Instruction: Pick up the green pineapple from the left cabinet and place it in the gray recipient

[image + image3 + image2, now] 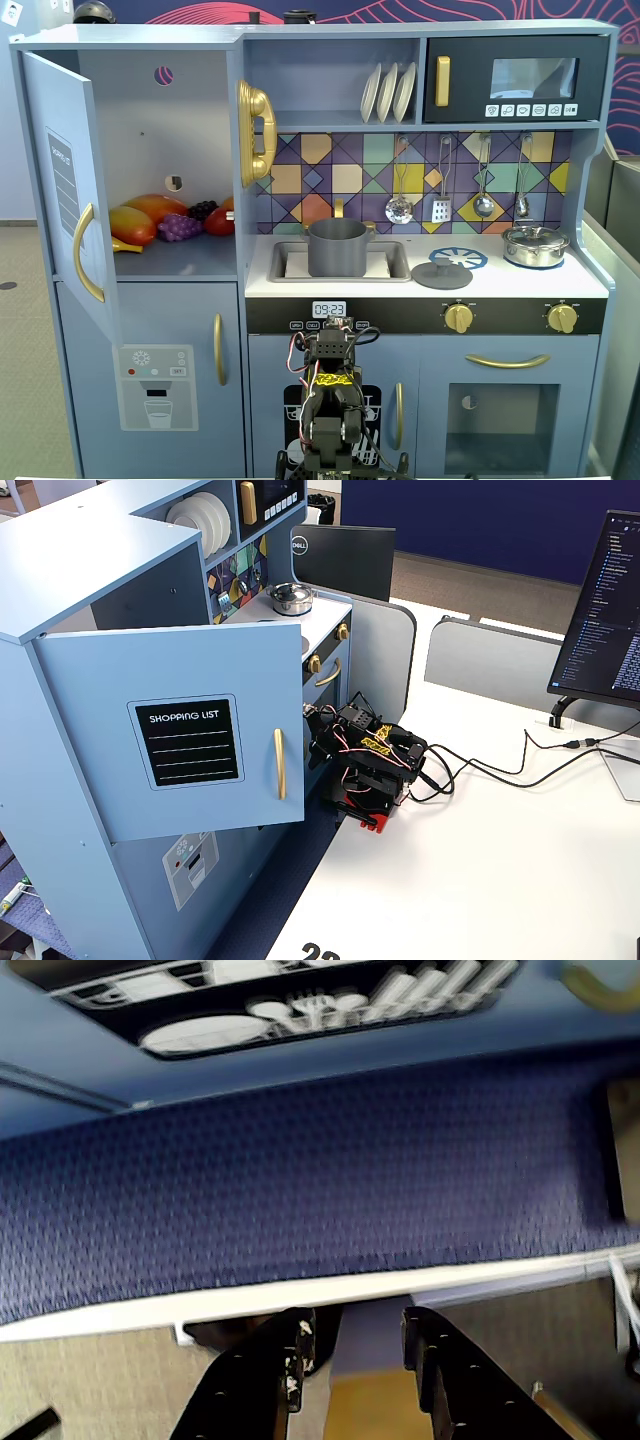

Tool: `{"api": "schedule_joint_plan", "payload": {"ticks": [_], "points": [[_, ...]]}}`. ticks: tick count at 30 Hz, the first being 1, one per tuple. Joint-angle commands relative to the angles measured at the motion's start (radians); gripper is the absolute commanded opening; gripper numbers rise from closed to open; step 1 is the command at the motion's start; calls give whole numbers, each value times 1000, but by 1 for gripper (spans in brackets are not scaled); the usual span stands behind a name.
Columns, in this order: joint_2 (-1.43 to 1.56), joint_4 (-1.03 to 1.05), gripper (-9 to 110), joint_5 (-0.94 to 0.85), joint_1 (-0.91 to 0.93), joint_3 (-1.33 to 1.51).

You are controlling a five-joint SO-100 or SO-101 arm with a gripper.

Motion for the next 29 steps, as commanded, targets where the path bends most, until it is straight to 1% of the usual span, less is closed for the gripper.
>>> {"api": "schedule_joint_plan", "payload": {"ticks": [1,7,29], "points": [[-6,178,2,15,2,0],[-6,178,5,23,0,0],[-6,178,5,23,0,0]]}}
